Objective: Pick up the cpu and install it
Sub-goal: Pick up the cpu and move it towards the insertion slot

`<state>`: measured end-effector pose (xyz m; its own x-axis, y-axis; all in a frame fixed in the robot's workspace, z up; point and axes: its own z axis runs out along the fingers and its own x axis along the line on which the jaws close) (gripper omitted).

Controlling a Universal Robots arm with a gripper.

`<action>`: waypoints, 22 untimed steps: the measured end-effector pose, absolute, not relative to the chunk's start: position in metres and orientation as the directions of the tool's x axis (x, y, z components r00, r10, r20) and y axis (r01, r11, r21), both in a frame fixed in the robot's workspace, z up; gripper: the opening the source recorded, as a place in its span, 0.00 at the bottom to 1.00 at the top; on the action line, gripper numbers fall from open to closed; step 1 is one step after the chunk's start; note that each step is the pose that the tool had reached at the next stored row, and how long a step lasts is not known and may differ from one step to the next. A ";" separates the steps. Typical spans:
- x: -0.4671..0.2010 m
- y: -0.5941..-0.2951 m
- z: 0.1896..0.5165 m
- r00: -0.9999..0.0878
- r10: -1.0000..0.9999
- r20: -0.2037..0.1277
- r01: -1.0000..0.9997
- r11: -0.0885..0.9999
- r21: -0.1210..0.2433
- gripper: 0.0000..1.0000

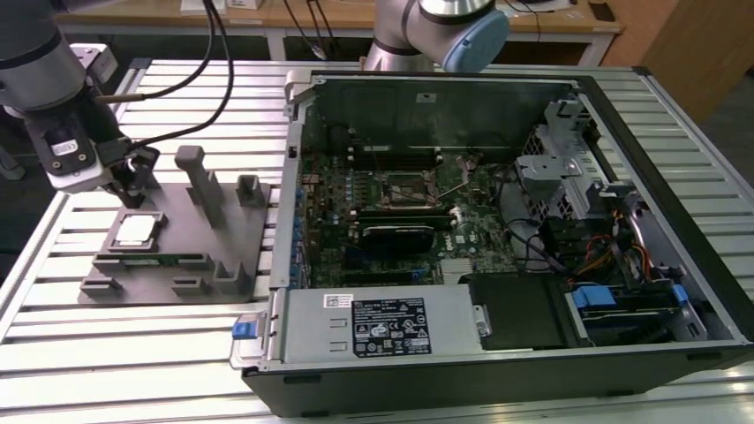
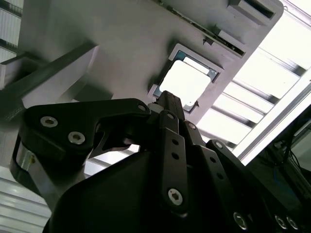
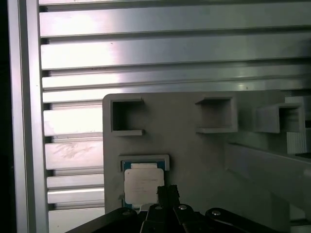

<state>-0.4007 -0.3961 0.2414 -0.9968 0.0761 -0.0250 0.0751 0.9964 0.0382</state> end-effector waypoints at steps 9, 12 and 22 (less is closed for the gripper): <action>-0.402 -0.398 0.236 -0.997 0.076 -0.025 0.075 0.996 0.038 0.11; -0.403 -0.398 0.234 -0.997 0.076 -0.025 0.075 0.996 0.038 0.11; -0.406 -0.400 0.230 -0.997 0.076 -0.025 0.075 0.996 0.038 0.11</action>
<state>-0.4055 -0.4002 0.2305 -0.9968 0.0761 -0.0251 0.0751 0.9965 0.0377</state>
